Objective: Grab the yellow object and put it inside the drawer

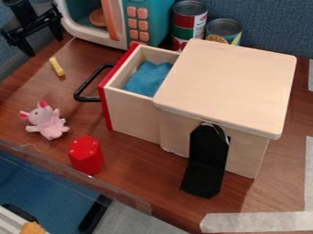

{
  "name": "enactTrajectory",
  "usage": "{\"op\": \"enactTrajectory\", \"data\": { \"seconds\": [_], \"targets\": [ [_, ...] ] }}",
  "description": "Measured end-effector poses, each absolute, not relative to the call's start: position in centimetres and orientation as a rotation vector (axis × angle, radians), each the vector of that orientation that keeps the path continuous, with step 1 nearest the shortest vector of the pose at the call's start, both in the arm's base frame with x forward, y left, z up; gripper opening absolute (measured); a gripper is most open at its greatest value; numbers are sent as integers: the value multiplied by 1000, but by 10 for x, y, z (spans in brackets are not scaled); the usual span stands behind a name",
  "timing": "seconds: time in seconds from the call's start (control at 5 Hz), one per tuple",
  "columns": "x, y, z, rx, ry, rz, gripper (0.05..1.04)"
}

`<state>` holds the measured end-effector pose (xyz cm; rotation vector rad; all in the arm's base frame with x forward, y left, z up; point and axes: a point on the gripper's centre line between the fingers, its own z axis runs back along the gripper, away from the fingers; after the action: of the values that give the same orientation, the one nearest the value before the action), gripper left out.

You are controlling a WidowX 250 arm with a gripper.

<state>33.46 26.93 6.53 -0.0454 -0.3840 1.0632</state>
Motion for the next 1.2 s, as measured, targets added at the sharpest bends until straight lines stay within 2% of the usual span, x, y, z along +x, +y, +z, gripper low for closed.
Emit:
{"op": "enactTrajectory", "data": {
  "seconds": [1.0, 1.2],
  "targets": [
    [337, 275, 30, 17, -334, 1070, 1001],
    [335, 277, 21, 30, -320, 1073, 952]
  ]
}}
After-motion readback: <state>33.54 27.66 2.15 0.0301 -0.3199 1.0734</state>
